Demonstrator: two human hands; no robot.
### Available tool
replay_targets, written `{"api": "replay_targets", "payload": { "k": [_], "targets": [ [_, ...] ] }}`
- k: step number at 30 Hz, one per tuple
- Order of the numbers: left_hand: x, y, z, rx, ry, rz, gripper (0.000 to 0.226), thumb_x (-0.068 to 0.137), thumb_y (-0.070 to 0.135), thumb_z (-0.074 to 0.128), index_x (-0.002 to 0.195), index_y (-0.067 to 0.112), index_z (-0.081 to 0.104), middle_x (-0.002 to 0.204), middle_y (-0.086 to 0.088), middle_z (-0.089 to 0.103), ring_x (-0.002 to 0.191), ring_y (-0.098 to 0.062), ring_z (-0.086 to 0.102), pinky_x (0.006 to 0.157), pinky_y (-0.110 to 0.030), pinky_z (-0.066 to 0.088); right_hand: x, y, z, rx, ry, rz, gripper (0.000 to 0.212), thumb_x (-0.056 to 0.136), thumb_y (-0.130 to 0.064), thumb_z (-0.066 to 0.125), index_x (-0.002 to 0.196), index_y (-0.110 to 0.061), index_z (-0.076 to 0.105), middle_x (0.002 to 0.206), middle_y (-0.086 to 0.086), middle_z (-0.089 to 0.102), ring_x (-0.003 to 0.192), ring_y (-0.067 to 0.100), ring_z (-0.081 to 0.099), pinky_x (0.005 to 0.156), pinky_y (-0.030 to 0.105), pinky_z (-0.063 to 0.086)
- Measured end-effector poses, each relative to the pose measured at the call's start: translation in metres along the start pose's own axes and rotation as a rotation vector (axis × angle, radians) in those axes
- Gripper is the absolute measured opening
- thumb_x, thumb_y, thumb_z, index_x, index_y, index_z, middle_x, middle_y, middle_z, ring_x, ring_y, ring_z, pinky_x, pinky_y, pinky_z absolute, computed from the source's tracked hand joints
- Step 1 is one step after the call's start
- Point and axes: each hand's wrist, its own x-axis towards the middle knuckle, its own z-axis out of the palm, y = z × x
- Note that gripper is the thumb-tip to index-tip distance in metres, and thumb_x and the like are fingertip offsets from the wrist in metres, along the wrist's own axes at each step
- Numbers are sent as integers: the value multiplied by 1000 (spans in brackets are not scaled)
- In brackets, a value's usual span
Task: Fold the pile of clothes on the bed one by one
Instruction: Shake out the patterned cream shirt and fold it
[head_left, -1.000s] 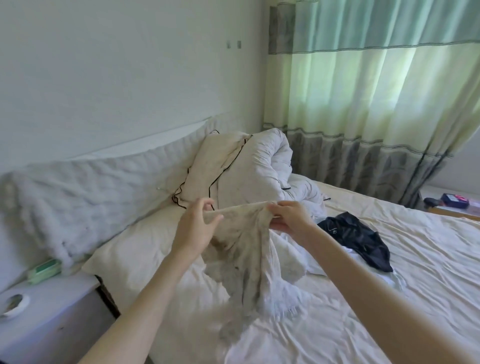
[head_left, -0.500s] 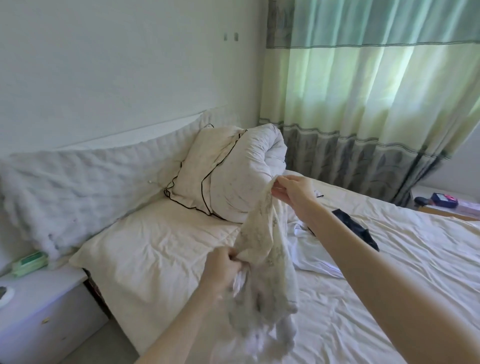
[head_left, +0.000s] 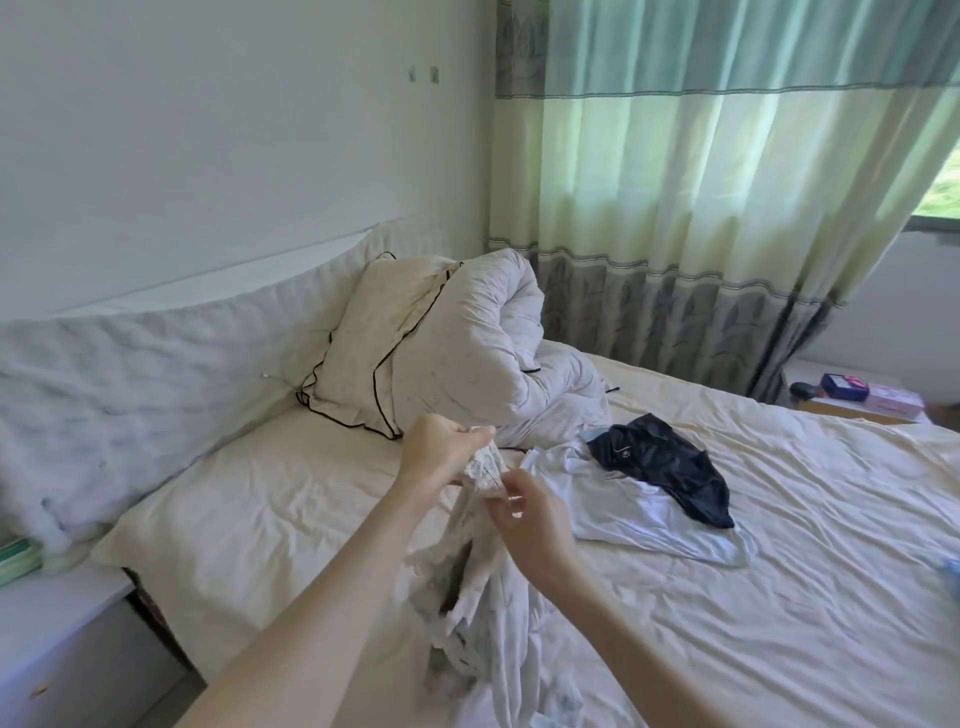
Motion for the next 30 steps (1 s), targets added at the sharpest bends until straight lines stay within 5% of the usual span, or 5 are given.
{"api": "replay_targets", "payload": {
  "k": [6,14,21,25,30],
  "targets": [
    [-17,-20,-6,-359,-113,81,30,82,37,67,89,8,66,83,-6,70,78,-19,68,73,-24,57,5,0,-34,415,-40,220,32,91,-21,61,68,-1,57,62,10,42,59,19,38,50,25,29],
    [-51,-67,28,13,-65,259,64,69,49,75,117,34,36,112,22,37,98,4,48,77,-15,48,25,-16,-53,482,-29,236,47,80,-30,74,99,13,65,102,48,52,75,40,52,78,48,44],
    [-47,-59,23,291,-29,315,12,91,30,55,91,19,62,79,12,52,74,-8,58,59,-14,39,37,-19,-45,438,6,217,56,83,-36,70,102,16,59,51,1,29,48,12,21,50,25,20],
    [-30,-60,-19,-333,-128,-111,25,94,12,55,69,15,58,50,9,54,39,1,49,41,-14,36,38,-11,-62,503,111,271,23,86,-31,67,82,-10,74,68,2,66,63,13,59,64,25,50],
    [-7,-56,-83,-536,-315,-341,25,96,13,48,85,0,67,70,-12,69,56,-18,67,51,-26,56,42,3,-96,596,-173,543,38,86,-26,65,105,7,67,101,24,67,89,34,66,85,44,55]
  ]
}}
